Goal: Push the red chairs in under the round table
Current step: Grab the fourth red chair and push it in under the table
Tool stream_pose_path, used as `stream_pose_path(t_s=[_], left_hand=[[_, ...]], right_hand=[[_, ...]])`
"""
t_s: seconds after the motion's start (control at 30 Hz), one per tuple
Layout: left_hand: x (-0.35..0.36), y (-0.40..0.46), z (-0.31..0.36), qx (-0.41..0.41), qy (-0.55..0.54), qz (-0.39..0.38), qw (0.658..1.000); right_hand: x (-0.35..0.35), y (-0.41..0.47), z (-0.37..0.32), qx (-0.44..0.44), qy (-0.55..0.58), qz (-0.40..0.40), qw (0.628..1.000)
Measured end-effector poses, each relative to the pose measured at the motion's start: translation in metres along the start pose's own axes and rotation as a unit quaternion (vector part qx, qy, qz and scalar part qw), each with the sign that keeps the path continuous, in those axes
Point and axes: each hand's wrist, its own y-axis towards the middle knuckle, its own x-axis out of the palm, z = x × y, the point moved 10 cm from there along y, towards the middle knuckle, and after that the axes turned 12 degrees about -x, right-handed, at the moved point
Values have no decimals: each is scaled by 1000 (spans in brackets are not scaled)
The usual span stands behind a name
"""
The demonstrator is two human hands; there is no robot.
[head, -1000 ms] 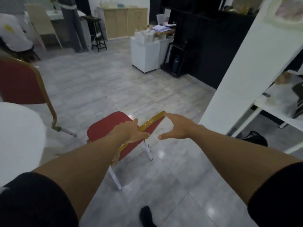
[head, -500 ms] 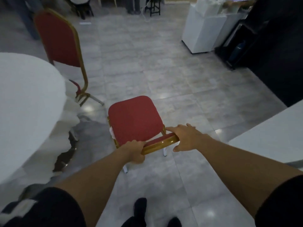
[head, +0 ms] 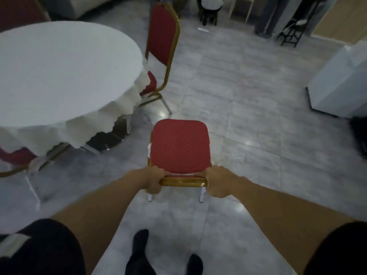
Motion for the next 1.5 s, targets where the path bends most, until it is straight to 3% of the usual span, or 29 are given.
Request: stream_pose_path(t_s=[0.27, 0.57, 0.8, 1.07, 1.3, 1.5], left_hand=[[67, -42, 14, -55, -142, 27, 988], [87, -60, -2, -94, -156, 21, 983], [58, -41, -30, -111, -168, 34, 979], [-15, 1, -120, -162, -203, 43, 965], [-70, 29, -181, -181, -227, 18, 957], [-79, 48, -181, -157, -246, -29, 956]], right_hand=[[3, -13, -27, -115, -112, -47, 986], [-5, 11, -57, -161, -167, -63, 971], [-32, 51, -64, -185, -174, -85, 963], [-94, 161, -88, -214, -199, -69, 954], [-141, 240, -111, -234, -219, -95, 943], [-153, 257, -105, -263, -251, -117, 924]])
